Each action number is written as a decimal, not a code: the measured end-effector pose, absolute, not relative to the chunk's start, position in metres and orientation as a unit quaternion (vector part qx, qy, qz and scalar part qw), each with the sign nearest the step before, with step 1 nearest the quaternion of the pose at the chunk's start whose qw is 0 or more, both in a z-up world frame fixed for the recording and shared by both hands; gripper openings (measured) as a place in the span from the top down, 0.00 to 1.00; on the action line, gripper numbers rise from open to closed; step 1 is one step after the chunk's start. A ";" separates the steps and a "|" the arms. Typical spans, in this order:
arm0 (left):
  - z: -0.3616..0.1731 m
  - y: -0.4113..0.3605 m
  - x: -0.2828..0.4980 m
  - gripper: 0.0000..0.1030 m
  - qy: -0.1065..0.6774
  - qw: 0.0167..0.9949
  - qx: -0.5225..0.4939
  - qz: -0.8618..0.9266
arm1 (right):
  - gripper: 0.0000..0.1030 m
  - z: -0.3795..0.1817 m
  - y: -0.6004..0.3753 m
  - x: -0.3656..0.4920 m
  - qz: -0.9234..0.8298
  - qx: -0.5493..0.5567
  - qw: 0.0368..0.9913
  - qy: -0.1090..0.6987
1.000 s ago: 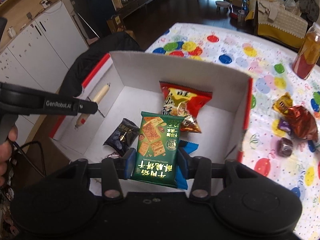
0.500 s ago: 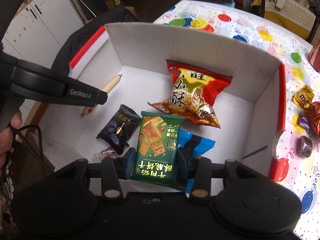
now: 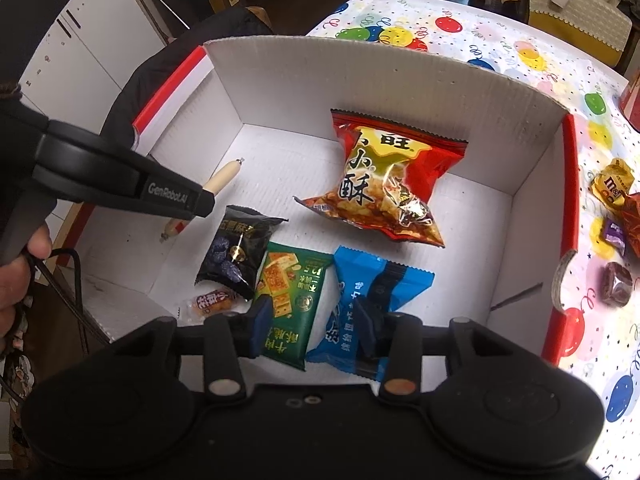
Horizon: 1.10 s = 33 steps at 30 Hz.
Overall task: Organize snacks
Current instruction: 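Open both tools to drop the green pack and sausage stick into the box, then move both tools back toward the clear-wrapped egg and brown chocolate square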
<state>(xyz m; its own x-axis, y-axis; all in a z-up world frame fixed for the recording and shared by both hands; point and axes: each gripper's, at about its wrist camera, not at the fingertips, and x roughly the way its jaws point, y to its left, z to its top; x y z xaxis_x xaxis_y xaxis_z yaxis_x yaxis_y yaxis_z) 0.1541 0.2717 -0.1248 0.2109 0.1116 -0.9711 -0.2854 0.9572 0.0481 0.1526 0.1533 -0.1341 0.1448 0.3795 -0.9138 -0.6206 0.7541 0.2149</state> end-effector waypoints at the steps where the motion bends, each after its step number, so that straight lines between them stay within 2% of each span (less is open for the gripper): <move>1: -0.124 0.272 0.154 0.89 0.615 0.775 -0.073 0.128 | 0.58 -0.133 0.153 0.153 0.334 -0.105 0.749 0.562; 14: -0.099 0.262 0.126 0.83 0.589 0.794 -0.098 0.114 | 0.50 -0.104 0.129 0.144 0.338 -0.080 0.769 0.536; 16: -0.092 0.260 0.120 0.80 0.581 0.800 -0.101 0.111 | 0.48 -0.098 0.124 0.141 0.339 -0.075 0.773 0.531; 18: -0.086 0.256 0.116 0.72 0.572 0.806 -0.105 0.109 | 0.47 -0.091 0.118 0.139 0.340 -0.069 0.778 0.524; 26: -0.061 0.234 0.101 0.72 0.543 0.828 -0.103 0.092 | 0.34 -0.065 0.090 0.130 0.341 -0.046 0.796 0.497; 29: -0.052 0.221 0.098 0.71 0.532 0.837 -0.099 0.081 | 0.26 -0.055 0.075 0.127 0.341 -0.035 0.804 0.486; 31: -0.046 0.212 0.097 0.64 0.523 0.843 -0.097 0.076 | 0.17 -0.049 0.065 0.126 0.340 -0.026 0.810 0.477; 33: -0.040 0.202 0.095 0.43 0.510 0.852 -0.098 0.070 | 0.12 -0.044 0.055 0.125 0.342 -0.016 0.815 0.467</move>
<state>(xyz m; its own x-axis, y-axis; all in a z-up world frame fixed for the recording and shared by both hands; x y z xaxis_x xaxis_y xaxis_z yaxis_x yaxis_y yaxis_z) 0.0945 0.2023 -0.0395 0.4708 0.0182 -0.8821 -0.2189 0.9709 -0.0969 0.1245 0.0550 -0.0440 0.3294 0.5419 -0.7732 -0.5724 0.7659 0.2930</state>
